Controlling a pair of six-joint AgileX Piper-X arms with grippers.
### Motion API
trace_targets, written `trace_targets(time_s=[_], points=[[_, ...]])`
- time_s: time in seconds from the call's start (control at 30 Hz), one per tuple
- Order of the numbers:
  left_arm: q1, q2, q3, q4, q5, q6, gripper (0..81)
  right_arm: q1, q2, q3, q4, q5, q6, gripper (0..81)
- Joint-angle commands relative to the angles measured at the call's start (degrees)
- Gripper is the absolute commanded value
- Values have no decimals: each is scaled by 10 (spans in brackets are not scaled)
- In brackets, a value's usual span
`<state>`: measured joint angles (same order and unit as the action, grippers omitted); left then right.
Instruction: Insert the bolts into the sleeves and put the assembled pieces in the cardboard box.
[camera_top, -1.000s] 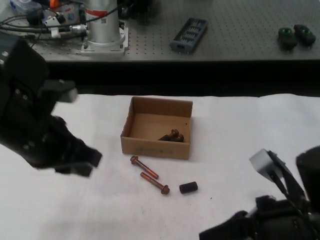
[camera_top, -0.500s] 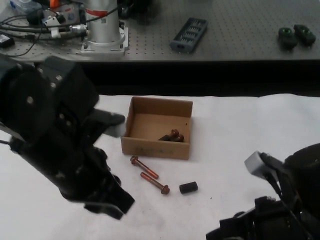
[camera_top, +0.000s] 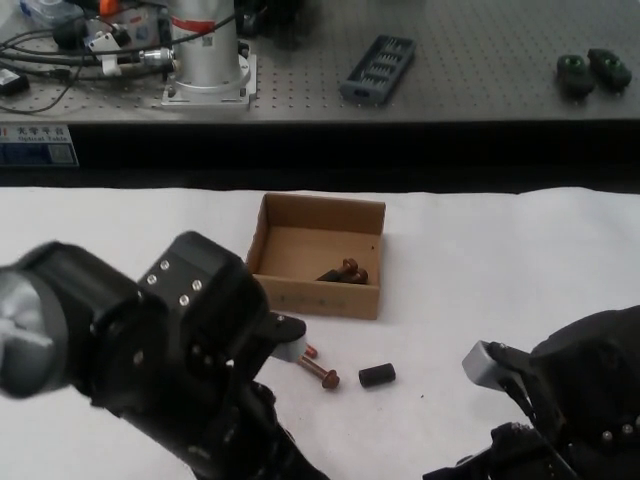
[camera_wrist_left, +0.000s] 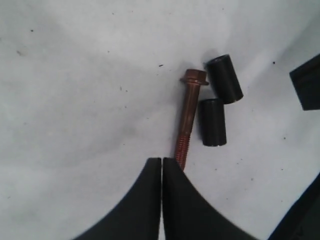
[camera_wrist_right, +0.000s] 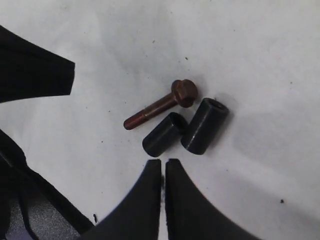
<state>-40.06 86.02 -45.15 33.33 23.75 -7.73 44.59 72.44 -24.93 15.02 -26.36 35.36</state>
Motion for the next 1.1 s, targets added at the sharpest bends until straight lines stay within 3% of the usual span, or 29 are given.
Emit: trace_targets(time_s=[0.0, 0.17, 0.47, 0.77, 1.07], points=[[-11, 0, 13, -14, 1, -21, 6, 2, 1, -5, -9, -10, -7, 43], [-32, 0, 50, -26, 2, -39, 6, 2, 1, -5, -14, -12, -7, 43], [-33, 0, 66, -63, -2, -50, 6, -4, 9, -5, 7, 28, -31, 43], [-33, 4, 66, -110, -21, -74, 6, -18, 18, -5, 5, -2, -32, 43], [-33, 49, 66, -107, 8, -76, 6, -18, 17, -5, 4, -23, -32, 43]])
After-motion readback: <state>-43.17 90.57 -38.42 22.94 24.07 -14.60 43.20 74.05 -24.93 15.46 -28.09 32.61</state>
